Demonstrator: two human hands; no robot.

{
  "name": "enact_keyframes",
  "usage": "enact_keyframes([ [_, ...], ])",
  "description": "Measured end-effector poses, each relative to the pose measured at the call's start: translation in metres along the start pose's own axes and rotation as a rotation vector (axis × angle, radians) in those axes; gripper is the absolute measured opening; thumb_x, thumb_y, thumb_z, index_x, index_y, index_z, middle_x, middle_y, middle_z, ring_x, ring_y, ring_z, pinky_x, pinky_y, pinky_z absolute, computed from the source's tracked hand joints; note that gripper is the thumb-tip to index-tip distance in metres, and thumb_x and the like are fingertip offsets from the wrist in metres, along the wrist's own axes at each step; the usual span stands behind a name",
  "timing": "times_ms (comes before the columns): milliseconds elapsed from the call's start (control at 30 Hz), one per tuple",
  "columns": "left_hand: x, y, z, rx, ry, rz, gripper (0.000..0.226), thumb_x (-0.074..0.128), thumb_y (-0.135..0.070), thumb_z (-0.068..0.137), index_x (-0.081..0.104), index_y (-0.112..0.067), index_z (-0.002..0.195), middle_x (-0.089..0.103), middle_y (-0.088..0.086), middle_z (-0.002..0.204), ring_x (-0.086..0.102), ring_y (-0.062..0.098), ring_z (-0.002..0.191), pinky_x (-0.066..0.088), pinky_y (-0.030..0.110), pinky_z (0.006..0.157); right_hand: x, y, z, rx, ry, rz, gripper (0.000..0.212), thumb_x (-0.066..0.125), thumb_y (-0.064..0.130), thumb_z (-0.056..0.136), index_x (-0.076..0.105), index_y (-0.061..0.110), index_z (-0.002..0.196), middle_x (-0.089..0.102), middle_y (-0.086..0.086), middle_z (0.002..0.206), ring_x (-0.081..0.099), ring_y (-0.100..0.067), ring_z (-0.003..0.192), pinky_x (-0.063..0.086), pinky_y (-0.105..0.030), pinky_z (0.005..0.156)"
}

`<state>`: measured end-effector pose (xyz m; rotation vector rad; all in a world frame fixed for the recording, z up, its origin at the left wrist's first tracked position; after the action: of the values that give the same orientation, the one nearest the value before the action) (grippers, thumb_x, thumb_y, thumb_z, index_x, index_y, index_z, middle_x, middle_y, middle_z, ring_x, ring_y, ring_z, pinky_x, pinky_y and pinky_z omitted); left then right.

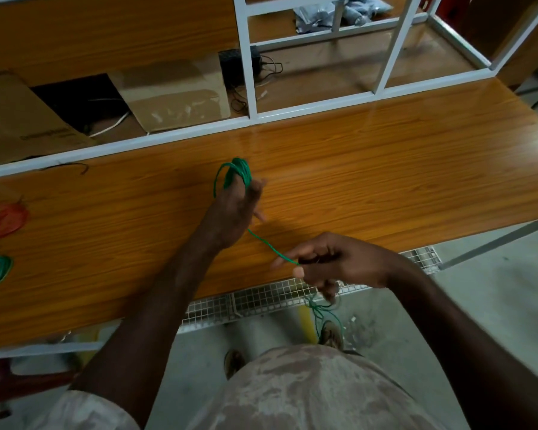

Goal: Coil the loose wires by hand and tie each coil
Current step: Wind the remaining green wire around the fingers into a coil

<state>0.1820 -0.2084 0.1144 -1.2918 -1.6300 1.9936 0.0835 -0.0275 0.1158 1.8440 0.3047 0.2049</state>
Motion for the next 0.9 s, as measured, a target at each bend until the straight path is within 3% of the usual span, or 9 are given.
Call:
enact_keyframes([
  [100,0.011,0.008,-0.010,-0.019,0.117,0.185,0.111,0.019,-0.100,0.082,0.064,-0.009,0.126,0.079,0.007,0.091,0.064,-0.003,0.067,0.049,0.033,0.064,-0.033,0.009,-0.011,-0.035,-0.130,-0.100,0.019,0.067,0.020,0.104,0.078,0.012,0.117,0.045,-0.004,0.062,0.037,-0.019,0.053,0.033,-0.031,0.050],
  [233,0.045,0.016,-0.028,-0.109,0.305,-0.023,0.101,0.029,-0.087,0.094,0.069,-0.002,0.131,0.065,0.007,0.056,0.049,0.006,0.043,0.039,0.023,0.051,-0.090,0.022,-0.021,-0.132,-0.482,-0.189,0.023,0.067,0.025,0.102,0.076,0.004,0.102,0.043,-0.003,0.060,0.032,-0.016,0.048,0.027,-0.028,0.047],
  [333,0.064,0.004,-0.042,-0.136,0.357,-0.234,0.067,0.032,-0.056,0.110,0.067,-0.005,0.135,0.051,-0.001,0.046,0.039,0.006,0.037,0.033,0.019,0.044,-0.112,0.027,-0.019,-0.187,-0.662,-0.253,0.020,0.065,0.020,0.106,0.076,0.004,0.104,0.053,-0.002,0.067,0.037,-0.004,0.045,0.032,-0.023,0.045],
  [433,0.069,-0.016,-0.049,-0.145,0.332,-0.441,0.064,0.028,-0.052,0.109,0.071,-0.012,0.133,0.045,0.000,0.045,0.030,0.012,0.039,0.020,0.029,0.043,-0.117,0.020,-0.006,-0.212,-0.757,-0.294,0.020,0.065,0.018,0.107,0.075,0.002,0.104,0.058,0.013,0.066,0.049,0.001,0.049,0.036,-0.011,0.051],
  [500,0.065,-0.025,-0.049,-0.143,0.301,-0.529,0.063,0.026,-0.051,0.112,0.073,-0.014,0.132,0.039,0.007,0.044,0.024,0.017,0.041,0.016,0.040,0.048,-0.119,0.005,0.003,-0.196,-0.789,-0.233,0.021,0.066,0.022,0.107,0.074,0.004,0.102,0.050,0.007,0.062,0.040,0.001,0.048,0.031,-0.013,0.050],
  [567,0.061,-0.031,-0.049,-0.144,0.279,-0.605,0.062,0.025,-0.047,0.114,0.072,-0.011,0.133,0.035,0.008,0.044,0.021,0.019,0.042,0.016,0.042,0.051,-0.114,-0.008,0.010,-0.176,-0.780,-0.201,0.022,0.065,0.023,0.107,0.072,0.003,0.101,0.045,0.008,0.060,0.037,0.001,0.048,0.030,-0.012,0.049],
  [767,0.045,-0.035,-0.045,-0.129,0.171,-0.859,0.062,0.026,-0.045,0.115,0.065,-0.003,0.139,0.034,0.000,0.042,0.025,0.008,0.035,0.020,0.022,0.040,-0.088,-0.028,0.020,-0.129,-0.649,-0.054,0.022,0.060,0.024,0.110,0.067,0.004,0.107,0.035,-0.001,0.060,0.026,-0.013,0.049,0.023,-0.026,0.047],
  [833,0.036,-0.033,-0.040,-0.112,0.116,-0.927,0.064,0.024,-0.046,0.115,0.061,-0.002,0.143,0.040,-0.002,0.044,0.026,0.006,0.035,0.019,0.022,0.038,-0.080,-0.032,0.023,-0.096,-0.614,-0.007,0.018,0.059,0.023,0.110,0.067,0.006,0.110,0.036,-0.010,0.065,0.029,-0.015,0.049,0.029,-0.026,0.047],
  [900,0.028,-0.034,-0.034,-0.079,0.085,-0.968,0.068,0.019,-0.050,0.115,0.057,-0.003,0.147,0.050,0.000,0.051,0.025,0.006,0.036,0.020,0.021,0.039,-0.069,-0.035,0.024,-0.066,-0.552,0.004,0.017,0.059,0.022,0.110,0.070,0.011,0.115,0.046,-0.016,0.072,0.042,-0.019,0.052,0.048,-0.031,0.048],
])
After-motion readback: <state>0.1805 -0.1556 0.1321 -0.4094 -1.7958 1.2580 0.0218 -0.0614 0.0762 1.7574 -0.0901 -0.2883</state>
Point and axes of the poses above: each hand's wrist, its own z-axis towards the middle knuckle, its own x-axis out of the palm, y = z × x, the point moved 7 cm from there along z, towards the middle knuckle
